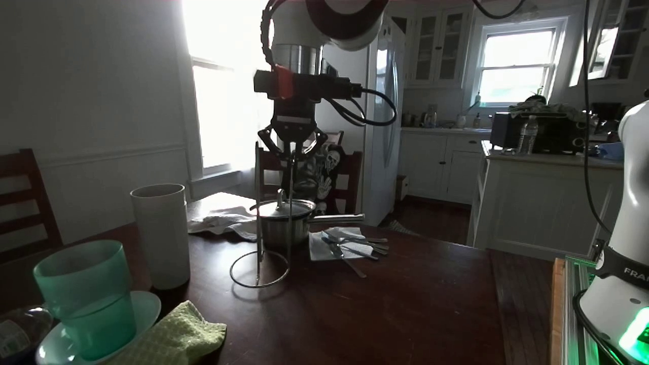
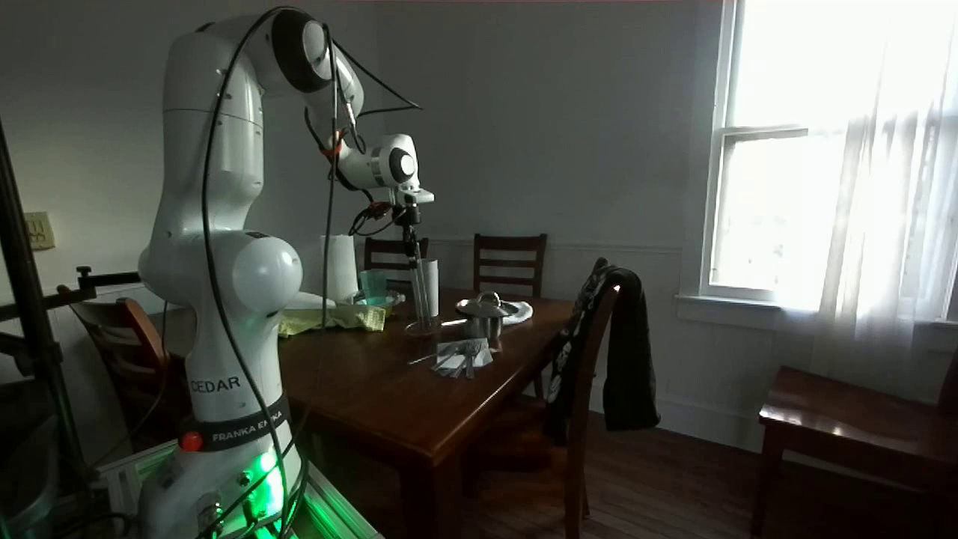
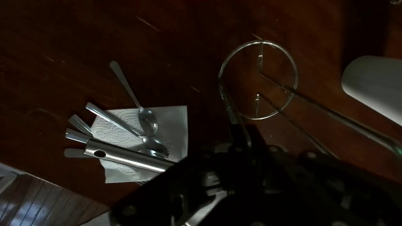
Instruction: Move the silver object to the right
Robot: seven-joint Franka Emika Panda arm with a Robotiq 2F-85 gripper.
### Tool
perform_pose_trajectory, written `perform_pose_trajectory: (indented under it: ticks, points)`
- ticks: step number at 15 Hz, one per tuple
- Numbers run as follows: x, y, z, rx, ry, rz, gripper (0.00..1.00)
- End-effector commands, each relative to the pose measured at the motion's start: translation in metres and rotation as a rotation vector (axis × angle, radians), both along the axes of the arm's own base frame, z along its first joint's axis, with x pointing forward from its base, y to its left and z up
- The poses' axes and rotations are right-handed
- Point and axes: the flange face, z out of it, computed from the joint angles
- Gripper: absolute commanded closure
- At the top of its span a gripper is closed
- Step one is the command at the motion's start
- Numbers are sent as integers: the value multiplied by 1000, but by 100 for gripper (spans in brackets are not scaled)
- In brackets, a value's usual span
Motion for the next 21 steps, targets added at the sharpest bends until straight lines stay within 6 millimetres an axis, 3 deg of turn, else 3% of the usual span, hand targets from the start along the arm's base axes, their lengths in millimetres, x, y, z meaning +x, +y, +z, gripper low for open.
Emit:
perform_pose_trajectory:
  ticks: [1, 9, 10, 12, 14, 16, 21]
  points:
    - [2, -6, 0, 24, -5, -14, 98]
    - [5, -11, -8, 29, 11, -9, 97]
    - [6, -11, -9, 26, 14, -10, 69]
    - [7, -11, -9, 29, 13, -8, 62]
    - [8, -11, -9, 31, 11, -6, 63]
    - [8, -11, -8, 31, 7, -5, 45]
    - [4, -3, 5, 37, -20, 72, 10]
